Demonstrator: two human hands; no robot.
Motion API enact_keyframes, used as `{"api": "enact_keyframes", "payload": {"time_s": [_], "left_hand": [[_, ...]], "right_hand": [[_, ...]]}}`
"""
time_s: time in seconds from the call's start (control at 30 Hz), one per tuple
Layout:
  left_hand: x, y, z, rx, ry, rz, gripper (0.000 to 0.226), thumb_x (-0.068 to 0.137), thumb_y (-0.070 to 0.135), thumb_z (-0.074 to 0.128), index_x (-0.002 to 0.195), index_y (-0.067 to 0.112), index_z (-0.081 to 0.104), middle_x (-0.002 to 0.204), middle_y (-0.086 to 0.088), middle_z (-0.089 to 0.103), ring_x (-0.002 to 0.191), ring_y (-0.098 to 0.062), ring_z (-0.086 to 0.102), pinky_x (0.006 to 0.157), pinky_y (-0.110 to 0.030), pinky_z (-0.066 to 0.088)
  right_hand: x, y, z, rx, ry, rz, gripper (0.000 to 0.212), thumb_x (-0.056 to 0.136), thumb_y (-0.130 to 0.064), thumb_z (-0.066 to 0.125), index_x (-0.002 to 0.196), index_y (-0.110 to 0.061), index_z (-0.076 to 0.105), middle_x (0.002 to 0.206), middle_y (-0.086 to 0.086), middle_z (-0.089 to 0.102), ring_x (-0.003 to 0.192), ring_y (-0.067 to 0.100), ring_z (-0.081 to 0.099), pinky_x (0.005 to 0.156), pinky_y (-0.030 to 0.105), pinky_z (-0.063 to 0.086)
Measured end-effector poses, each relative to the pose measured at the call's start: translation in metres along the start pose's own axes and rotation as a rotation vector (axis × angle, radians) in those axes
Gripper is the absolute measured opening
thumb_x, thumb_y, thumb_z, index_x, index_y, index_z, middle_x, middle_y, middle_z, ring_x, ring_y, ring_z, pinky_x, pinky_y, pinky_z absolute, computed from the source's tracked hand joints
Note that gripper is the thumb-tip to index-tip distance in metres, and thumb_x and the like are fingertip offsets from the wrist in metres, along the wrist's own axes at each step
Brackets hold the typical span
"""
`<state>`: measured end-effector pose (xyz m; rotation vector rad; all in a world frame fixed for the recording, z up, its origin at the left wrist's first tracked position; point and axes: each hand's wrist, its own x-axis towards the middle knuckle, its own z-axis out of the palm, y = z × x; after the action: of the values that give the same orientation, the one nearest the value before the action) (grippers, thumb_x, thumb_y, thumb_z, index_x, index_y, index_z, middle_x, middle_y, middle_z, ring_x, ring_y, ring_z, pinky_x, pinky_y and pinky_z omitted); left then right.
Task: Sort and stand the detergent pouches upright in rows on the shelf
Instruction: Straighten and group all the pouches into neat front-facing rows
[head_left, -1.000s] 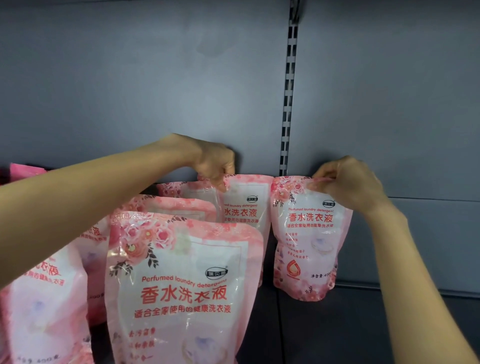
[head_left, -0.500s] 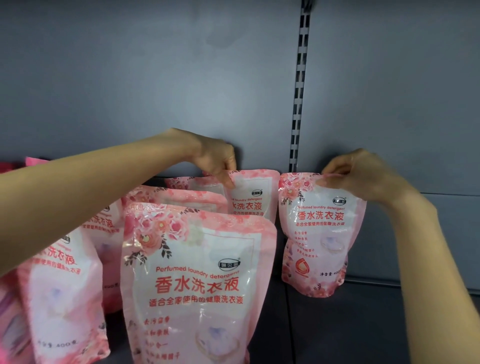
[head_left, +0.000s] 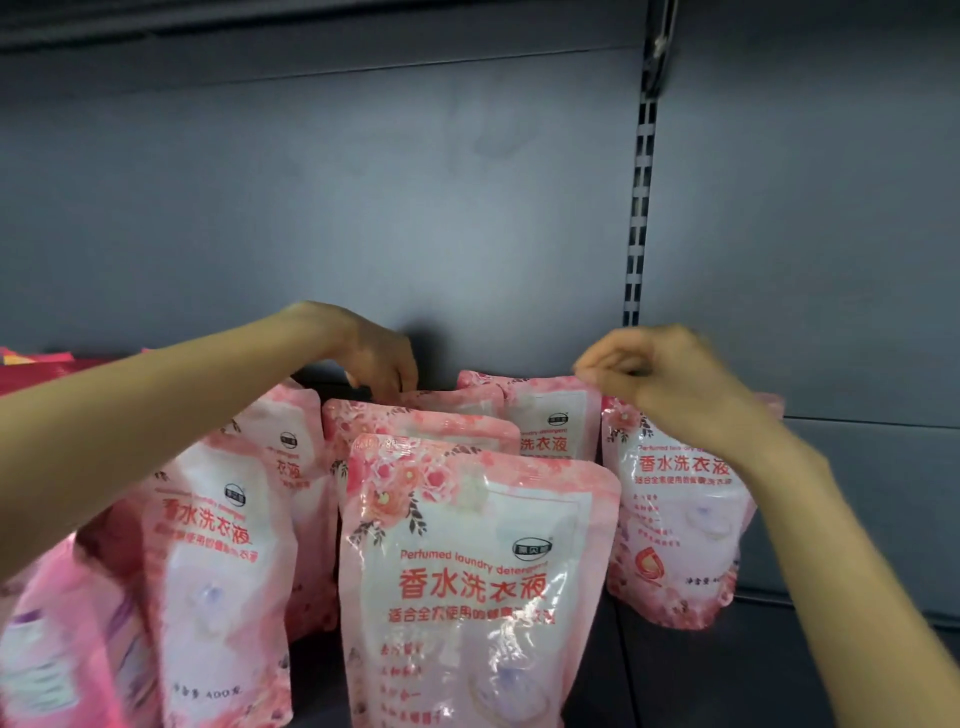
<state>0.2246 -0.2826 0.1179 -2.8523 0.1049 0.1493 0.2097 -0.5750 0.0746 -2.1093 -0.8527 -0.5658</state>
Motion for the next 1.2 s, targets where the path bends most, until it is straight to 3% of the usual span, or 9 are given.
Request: {"api": "enact_keyframes", "payload": {"time_s": [0.13,0.27,0.43,0.57,0.67,0.77,1.0,1.1,1.2], "left_hand": [[-0.025,0.022,0.0,-0.093,0.016,0.034,0.011,0.084,0.012,0.06,0.089,0.015,0.07,0.087,0.002,0.066,0.083,-0.014,0.059,0.085,-0.031,0.047],[-0.031,0.03,-0.002,-0.156,0.125,0.086,0.024,0.083,0.001,0.053,0.079,0.018,0.069,0.07,0.013,0.061,0.071,-0.007,0.056,0.078,-0.025,0.045],[-0.039,0.031,-0.008,-0.223,0.17,0.16,0.016,0.088,0.022,0.062,0.073,0.016,0.068,0.074,0.003,0.066,0.065,-0.004,0.054,0.073,-0.023,0.045],[-0.047,0.032,-0.005,-0.268,0.217,0.194,0.017,0.088,0.023,0.062,0.074,0.013,0.065,0.071,0.002,0.062,0.067,-0.011,0.054,0.068,-0.021,0.044],[-0.05,0.035,-0.005,-0.299,0.271,0.208,0.014,0.088,0.014,0.061,0.079,0.005,0.067,0.074,-0.005,0.066,0.067,-0.013,0.058,0.071,-0.025,0.049],[-0.054,0.042,-0.007,-0.333,0.317,0.243,0.016,0.088,0.009,0.059,0.074,0.012,0.066,0.071,0.0,0.065,0.06,-0.004,0.057,0.066,-0.02,0.05],[-0.053,0.045,-0.005,-0.319,0.357,0.243,0.016,0.088,0.001,0.054,0.085,0.003,0.07,0.076,-0.001,0.069,0.069,-0.008,0.065,0.071,-0.026,0.055],[-0.051,0.045,-0.001,-0.296,0.373,0.224,0.017,0.087,0.001,0.054,0.087,0.004,0.07,0.081,-0.007,0.07,0.073,-0.02,0.065,0.072,-0.027,0.053],[-0.051,0.044,0.002,-0.342,0.318,0.211,0.02,0.088,0.002,0.055,0.081,0.012,0.071,0.077,-0.001,0.07,0.065,-0.007,0.063,0.068,-0.018,0.05]], "right_hand": [[-0.004,-0.011,0.014,0.086,-0.103,0.011,0.006,0.085,-0.019,0.066,0.087,-0.019,0.072,0.088,-0.006,0.072,0.08,-0.001,0.065,0.073,0.004,0.045],[-0.015,-0.036,0.008,0.33,-0.189,-0.023,0.014,0.087,-0.018,0.06,0.093,-0.011,0.071,0.089,-0.002,0.073,0.082,0.001,0.066,0.071,0.006,0.046],[-0.026,-0.056,0.014,0.39,-0.311,-0.074,0.029,0.082,-0.036,0.056,0.095,-0.015,0.071,0.093,-0.005,0.074,0.087,0.002,0.067,0.078,0.013,0.051],[-0.027,-0.057,0.033,0.431,-0.392,-0.092,0.015,0.076,-0.021,0.068,0.087,-0.013,0.072,0.087,0.001,0.074,0.079,-0.001,0.065,0.073,0.009,0.047],[-0.015,-0.051,0.051,0.263,-0.382,-0.135,0.019,0.073,-0.006,0.072,0.091,-0.007,0.07,0.095,0.019,0.07,0.083,0.006,0.059,0.072,0.01,0.044],[-0.005,-0.047,0.059,0.047,-0.365,-0.196,0.023,0.08,0.001,0.067,0.103,0.004,0.067,0.079,-0.001,0.061,0.076,-0.004,0.054,0.066,0.008,0.035],[-0.017,-0.04,0.041,0.191,-0.253,-0.149,0.012,0.073,-0.016,0.076,0.067,-0.012,0.066,0.056,-0.01,0.053,0.054,-0.004,0.045,0.055,0.015,0.038],[-0.021,-0.037,0.026,0.156,-0.239,-0.101,0.011,0.078,-0.018,0.074,0.072,-0.012,0.068,0.062,-0.003,0.063,0.061,0.001,0.053,0.062,0.022,0.043],[-0.024,-0.033,0.009,0.101,-0.224,-0.055,0.008,0.08,-0.016,0.072,0.075,-0.011,0.069,0.071,0.005,0.066,0.063,0.003,0.055,0.064,0.02,0.044]]}}
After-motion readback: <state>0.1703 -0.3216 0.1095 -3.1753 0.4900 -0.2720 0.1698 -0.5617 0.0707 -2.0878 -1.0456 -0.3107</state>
